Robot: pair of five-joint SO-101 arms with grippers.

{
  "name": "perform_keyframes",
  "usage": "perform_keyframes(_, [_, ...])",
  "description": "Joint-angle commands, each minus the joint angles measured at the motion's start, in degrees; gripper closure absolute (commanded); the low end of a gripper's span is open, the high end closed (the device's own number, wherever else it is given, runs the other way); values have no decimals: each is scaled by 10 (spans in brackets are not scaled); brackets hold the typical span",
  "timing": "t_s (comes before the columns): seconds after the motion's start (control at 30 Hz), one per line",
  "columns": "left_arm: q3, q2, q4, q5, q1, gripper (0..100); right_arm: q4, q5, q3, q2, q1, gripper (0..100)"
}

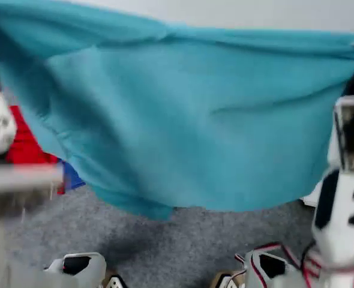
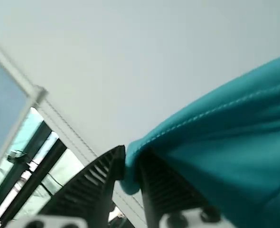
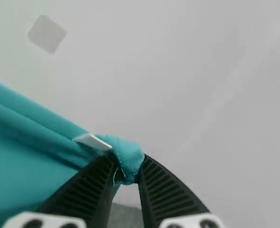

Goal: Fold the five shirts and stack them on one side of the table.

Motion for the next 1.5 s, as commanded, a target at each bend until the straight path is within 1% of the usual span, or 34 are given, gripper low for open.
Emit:
perform_keyframes(0.0, [-13, -30, -16, -7, -12, 986, 51, 28, -17, -16, 17, 989])
perform_keyframes(0.13, [-10, -41, -15, -7, -12, 986, 108, 33, -17, -22, 17, 989])
perform_keyframes(0.2, [-9, -29, -1, -8, -12, 986, 124, 33, -13, -18, 16, 989])
perform_keyframes(0.3, [19, 1, 38, -46, -8, 986, 127, 33, 25, 6, 15, 989])
perform_keyframes(0.43, [111, 55, 59, -84, -7, 986, 121, 33, 107, 63, 12, 989])
perform_keyframes(0.53, [189, 100, 56, -102, -4, 986, 122, 33, 166, 126, -19, 989])
perform_keyframes(0.6, [232, 137, 49, -115, 14, 986, 117, 32, 199, 176, -35, 989])
perform_keyframes(0.67, [265, 178, 22, -114, 19, 986, 95, 30, 222, 235, -52, 989])
perform_keyframes(0.77, [296, 251, -57, -114, 24, 986, 48, 29, 232, 332, -62, 989])
perform_keyframes(0.97, [297, 404, -196, -115, 25, 986, -89, 29, 227, 483, -63, 989])
perform_keyframes(1.07, [287, 465, -261, -116, 23, 986, -138, 25, 189, 539, -64, 989])
perform_keyframes(1.17, [240, 522, -300, -116, 19, 986, -175, -7, 120, 595, -64, 989])
perform_keyframes(1.3, [134, 606, -340, -117, 17, 986, -200, -11, 2, 667, -65, 989])
perform_keyframes(1.47, [-11, 724, -370, -171, 21, 986, -218, -8, -149, 761, -71, 989])
